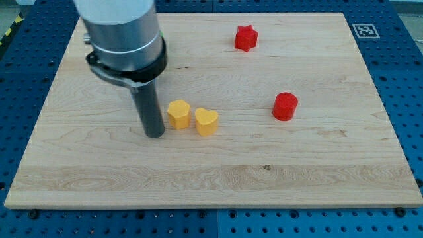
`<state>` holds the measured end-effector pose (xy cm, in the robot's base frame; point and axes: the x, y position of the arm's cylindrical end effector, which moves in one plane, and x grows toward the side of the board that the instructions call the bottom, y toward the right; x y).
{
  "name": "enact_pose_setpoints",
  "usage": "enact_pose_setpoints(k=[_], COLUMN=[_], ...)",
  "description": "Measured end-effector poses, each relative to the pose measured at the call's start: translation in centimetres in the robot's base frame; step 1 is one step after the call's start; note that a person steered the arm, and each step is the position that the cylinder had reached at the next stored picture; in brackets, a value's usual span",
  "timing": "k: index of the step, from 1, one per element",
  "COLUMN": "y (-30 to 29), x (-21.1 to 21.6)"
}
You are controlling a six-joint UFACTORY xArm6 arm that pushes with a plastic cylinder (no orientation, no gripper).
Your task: Place the yellow blocks in a horizontal line
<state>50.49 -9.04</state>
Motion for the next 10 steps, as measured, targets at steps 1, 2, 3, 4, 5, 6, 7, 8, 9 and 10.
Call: enact_pose_setpoints(k=[1, 2, 3, 4, 5, 6, 7, 8, 9, 10], y=[2.1, 4.2, 6.6, 8.3, 9.2, 9.6, 9.6, 10.0, 10.7, 10.8], x=[-0.2, -0.2, -0.2, -0.2, -0.2, -0.4, -1.8, -3.0, -2.9, -1.3])
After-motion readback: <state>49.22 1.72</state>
